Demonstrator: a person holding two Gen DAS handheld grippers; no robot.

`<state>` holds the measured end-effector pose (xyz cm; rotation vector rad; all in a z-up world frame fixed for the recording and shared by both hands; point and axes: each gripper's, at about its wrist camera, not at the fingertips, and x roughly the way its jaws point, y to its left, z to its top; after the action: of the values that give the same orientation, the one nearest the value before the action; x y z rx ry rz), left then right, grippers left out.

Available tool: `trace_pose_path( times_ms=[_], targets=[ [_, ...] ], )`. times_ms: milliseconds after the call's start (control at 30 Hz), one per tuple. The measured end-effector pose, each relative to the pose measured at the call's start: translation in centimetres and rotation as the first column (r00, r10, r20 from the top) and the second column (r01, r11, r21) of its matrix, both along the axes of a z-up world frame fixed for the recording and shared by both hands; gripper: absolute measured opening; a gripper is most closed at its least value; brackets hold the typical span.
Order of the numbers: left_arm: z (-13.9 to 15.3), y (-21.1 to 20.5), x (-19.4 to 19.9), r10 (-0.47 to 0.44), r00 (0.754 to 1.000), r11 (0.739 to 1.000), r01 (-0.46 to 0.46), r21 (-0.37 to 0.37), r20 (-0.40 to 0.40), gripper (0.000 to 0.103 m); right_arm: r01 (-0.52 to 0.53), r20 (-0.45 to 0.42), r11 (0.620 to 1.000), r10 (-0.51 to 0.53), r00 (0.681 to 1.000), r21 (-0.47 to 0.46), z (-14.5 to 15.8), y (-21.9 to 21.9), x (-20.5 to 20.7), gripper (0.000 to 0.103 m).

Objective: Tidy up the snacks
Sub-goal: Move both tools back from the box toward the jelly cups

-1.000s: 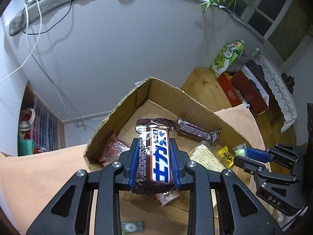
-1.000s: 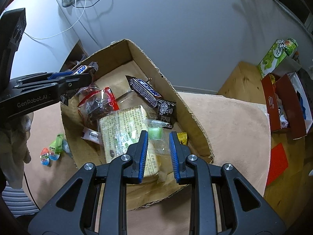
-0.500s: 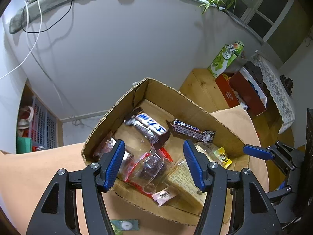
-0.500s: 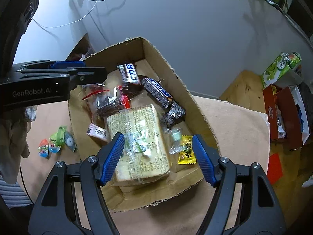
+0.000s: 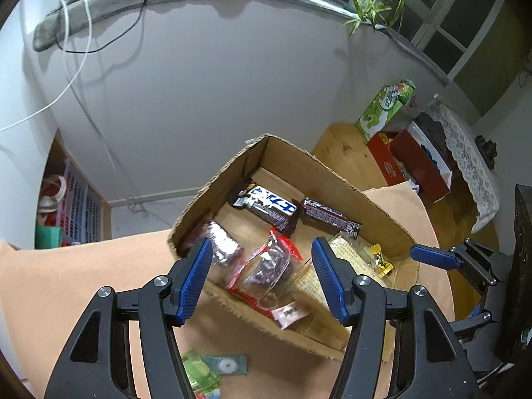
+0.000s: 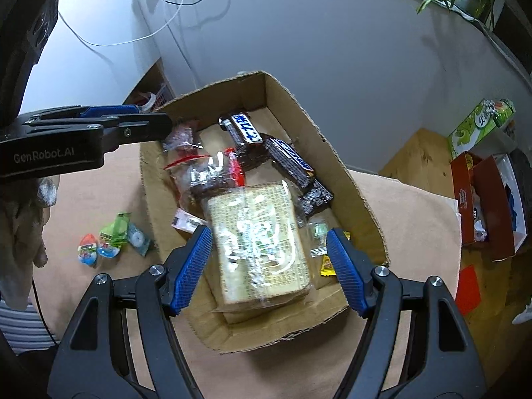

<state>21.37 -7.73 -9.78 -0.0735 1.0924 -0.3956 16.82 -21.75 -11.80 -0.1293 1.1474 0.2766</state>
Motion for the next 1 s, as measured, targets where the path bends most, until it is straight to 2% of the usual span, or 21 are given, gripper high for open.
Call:
trace_pose_path(
  times_ms=[467, 767, 1000],
  targets=[
    [0.5, 6.3, -3.8, 0.094, 0.996, 0.995, -0.094, -0.029, -0.001, 0.062, -0.114, 0.029, 0.992, 0.112, 0.993, 0.052, 2.2, 4.4, -3.2, 0.074],
    [0.0, 10.5, -7.7, 0.164, 0.986, 0.986, -0.164, -0.035, -0.016, 0.062, -0.187, 0.008, 0.98, 0.187, 0.982, 0.064, 1.5, 7.3, -5.5, 0.074],
    [-1.6, 12.4, -11.0, 0.204, 0.978, 0.978, -0.206, -0.034, -0.051, 0.062, -0.211, -0.033, 0.972, 0.216, 0.976, 0.106, 0.4, 9.3, -5.9, 0.074]
  ],
)
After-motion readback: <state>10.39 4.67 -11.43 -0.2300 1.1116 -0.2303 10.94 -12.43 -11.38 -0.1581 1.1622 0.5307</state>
